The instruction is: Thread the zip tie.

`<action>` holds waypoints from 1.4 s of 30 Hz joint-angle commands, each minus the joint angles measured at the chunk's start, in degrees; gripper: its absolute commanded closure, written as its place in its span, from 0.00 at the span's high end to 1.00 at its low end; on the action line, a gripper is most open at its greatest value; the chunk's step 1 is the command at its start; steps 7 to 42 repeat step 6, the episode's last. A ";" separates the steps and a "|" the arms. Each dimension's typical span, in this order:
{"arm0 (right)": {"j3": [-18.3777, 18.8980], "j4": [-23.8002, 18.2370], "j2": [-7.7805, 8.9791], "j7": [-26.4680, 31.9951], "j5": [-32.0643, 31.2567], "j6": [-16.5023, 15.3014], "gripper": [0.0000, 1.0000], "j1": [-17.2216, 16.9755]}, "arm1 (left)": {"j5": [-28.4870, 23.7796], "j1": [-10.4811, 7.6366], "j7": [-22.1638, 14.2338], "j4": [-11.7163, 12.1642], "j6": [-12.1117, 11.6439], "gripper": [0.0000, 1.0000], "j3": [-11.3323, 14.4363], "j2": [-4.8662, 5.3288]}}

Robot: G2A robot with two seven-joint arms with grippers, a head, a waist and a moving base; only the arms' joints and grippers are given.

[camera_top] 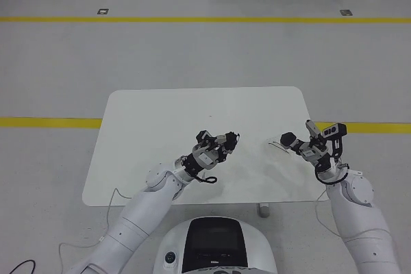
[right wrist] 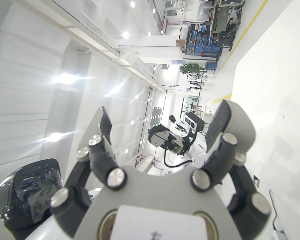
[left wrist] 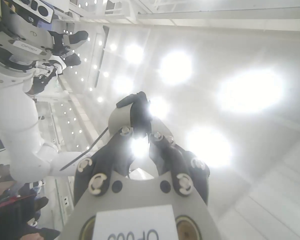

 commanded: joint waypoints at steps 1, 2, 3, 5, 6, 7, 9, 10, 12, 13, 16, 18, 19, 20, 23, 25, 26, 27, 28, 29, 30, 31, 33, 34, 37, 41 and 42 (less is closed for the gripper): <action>0.00 0.00 0.00 0.00 0.00 0.00 1.00 0.00 | 0.00 0.00 0.00 0.00 0.00 0.00 0.00 0.00; 0.00 0.00 0.00 0.00 0.00 0.00 1.00 0.00 | 0.00 0.00 0.00 0.00 0.00 0.00 0.00 0.00; 0.00 0.00 0.00 0.00 0.00 0.00 1.00 0.00 | 0.00 0.00 0.00 0.00 0.00 0.00 0.00 0.00; 0.00 0.00 0.00 0.00 0.00 0.00 1.00 0.00 | 0.00 0.00 0.00 0.00 0.00 0.00 0.00 0.00; 0.00 0.00 0.00 0.00 0.00 0.00 1.00 0.00 | 0.00 0.00 0.00 0.00 0.00 0.00 0.00 0.00; 0.00 0.00 0.00 0.00 0.00 0.00 1.00 0.00 | 0.00 0.00 0.00 0.00 0.00 0.00 0.00 0.00; 0.00 0.00 0.00 0.00 0.00 0.00 1.00 0.00 | 0.00 0.00 0.00 0.00 0.00 0.00 0.00 0.00; 0.00 0.00 0.00 0.00 0.00 0.00 1.00 0.00 | 0.00 0.00 0.00 0.00 0.00 0.00 0.00 0.00; 0.00 0.00 0.00 0.00 0.00 0.00 1.00 0.00 | 0.00 0.00 0.00 0.00 0.00 0.00 0.00 0.00; 0.00 0.00 0.00 0.00 0.00 0.00 1.00 0.00 | 0.00 0.00 0.00 0.00 0.00 0.00 0.00 0.00; 0.00 0.00 0.00 0.00 0.00 0.00 1.00 0.00 | 0.00 0.00 0.00 0.00 0.00 0.00 0.00 0.00; 0.00 0.00 0.00 0.00 0.00 0.00 1.00 0.00 | 0.00 0.00 0.00 0.00 0.00 0.00 0.00 0.00; 0.00 0.00 0.00 0.00 0.00 0.00 1.00 0.00 | 0.00 0.00 0.00 0.00 0.00 0.00 0.00 0.00; 0.00 0.00 0.00 0.00 0.00 0.00 1.00 0.00 | 0.00 0.00 0.00 0.00 0.00 0.00 0.00 0.00; 0.00 0.00 0.00 0.00 0.00 0.00 1.00 0.00 | 0.00 0.00 0.00 0.00 0.00 0.00 0.00 0.00; 0.00 0.00 0.00 0.00 0.00 0.00 1.00 0.00 | 0.00 0.00 0.00 0.00 0.00 0.00 0.00 0.00; 0.00 0.00 0.00 0.00 0.00 0.00 1.00 0.00 | 0.00 0.00 0.00 0.00 0.00 0.00 0.00 0.00; 0.00 0.00 0.00 0.00 0.00 0.00 1.00 0.00 | 0.00 0.00 0.00 0.00 0.00 0.00 0.00 0.00; 0.00 0.00 0.00 0.00 0.00 0.00 1.00 0.00 | 0.00 0.00 0.00 0.00 0.00 0.00 0.00 0.00; 0.00 0.00 0.00 0.00 0.00 0.00 1.00 0.00 | 0.00 0.00 0.00 0.00 0.00 0.00 0.00 0.00; 0.00 0.00 0.00 0.00 0.00 0.00 1.00 0.00 | 0.00 0.00 0.00 0.00 0.00 0.00 0.00 0.00; 0.00 0.00 0.00 0.00 0.00 0.00 1.00 0.00 | 0.00 0.00 0.00 0.00 0.00 0.00 0.00 0.00; 0.00 0.00 0.00 0.00 0.00 0.00 1.00 0.00 | 0.00 0.00 0.00 0.00 0.00 0.00 0.00 0.00; 0.00 0.00 0.00 0.00 0.00 0.00 1.00 0.00 | 0.00 0.00 0.00 0.00 0.00 0.00 0.00 0.00; 0.00 0.00 0.00 0.00 0.00 0.00 1.00 0.00 | 0.00 0.00 0.00 0.00 0.00 0.00 0.00 0.00; 0.00 0.00 0.00 0.00 0.00 0.00 1.00 0.00 | 0.00 0.00 0.00 0.00 0.00 0.00 0.00 0.00; 0.00 0.00 0.00 0.00 0.00 0.00 1.00 0.00 | 0.00 0.00 0.00 0.00 0.00 0.00 0.00 0.00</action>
